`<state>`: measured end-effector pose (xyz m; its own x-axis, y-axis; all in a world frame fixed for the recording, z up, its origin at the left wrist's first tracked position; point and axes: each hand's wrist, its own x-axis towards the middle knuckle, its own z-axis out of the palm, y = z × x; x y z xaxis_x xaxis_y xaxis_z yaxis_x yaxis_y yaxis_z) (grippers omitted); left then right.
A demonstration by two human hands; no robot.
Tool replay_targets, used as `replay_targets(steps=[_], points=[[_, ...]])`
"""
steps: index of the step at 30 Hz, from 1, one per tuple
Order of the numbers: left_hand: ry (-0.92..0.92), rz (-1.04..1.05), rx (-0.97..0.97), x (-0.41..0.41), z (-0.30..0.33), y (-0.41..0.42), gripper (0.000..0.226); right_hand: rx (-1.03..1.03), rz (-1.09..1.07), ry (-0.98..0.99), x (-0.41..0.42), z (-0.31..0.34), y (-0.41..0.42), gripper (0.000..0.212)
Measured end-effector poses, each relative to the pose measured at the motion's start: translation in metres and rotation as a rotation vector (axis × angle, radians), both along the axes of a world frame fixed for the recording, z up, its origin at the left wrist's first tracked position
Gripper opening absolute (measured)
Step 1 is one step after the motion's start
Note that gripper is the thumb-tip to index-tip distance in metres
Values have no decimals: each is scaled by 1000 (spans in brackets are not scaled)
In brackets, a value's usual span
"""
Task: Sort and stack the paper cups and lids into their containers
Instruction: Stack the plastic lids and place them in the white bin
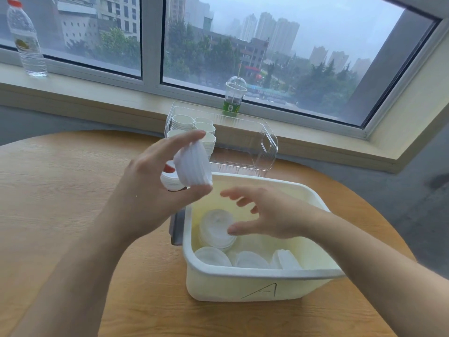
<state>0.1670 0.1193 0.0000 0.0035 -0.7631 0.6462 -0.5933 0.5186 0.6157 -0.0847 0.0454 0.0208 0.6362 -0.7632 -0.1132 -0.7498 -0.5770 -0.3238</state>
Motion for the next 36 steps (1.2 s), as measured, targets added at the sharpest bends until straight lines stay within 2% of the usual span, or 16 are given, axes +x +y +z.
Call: replay_targets(steps=[4,9,15,18,23,27,30,31,32,36], points=[[-8,-2,27,0,-1,-1,80,-43,40,200,14,-21,-8,77],[-9,-14,42,-4,-2,-1,81,-133,59,281,22,-33,-10,85],[-20,-49,48,-10,-3,-3,80,-154,39,304,19,-30,-6,79],[-42,-50,43,-13,-2,-2,80,-100,25,261,16,-30,-5,78],[-74,-71,57,-18,-4,-1,83,-41,39,161,9,-25,-1,58],[-89,-76,67,-22,-4,-1,84,11,17,155,10,-23,1,61],[-87,-74,68,-23,-5,-2,83,43,-4,121,9,-16,1,36],[-83,-75,66,-23,-5,-2,83,53,-19,89,7,-12,1,24],[-79,-74,66,-23,-5,-2,83,66,-37,49,4,-10,1,22],[-85,-61,71,-24,-6,-1,82,103,-113,-218,-12,-6,1,22]])
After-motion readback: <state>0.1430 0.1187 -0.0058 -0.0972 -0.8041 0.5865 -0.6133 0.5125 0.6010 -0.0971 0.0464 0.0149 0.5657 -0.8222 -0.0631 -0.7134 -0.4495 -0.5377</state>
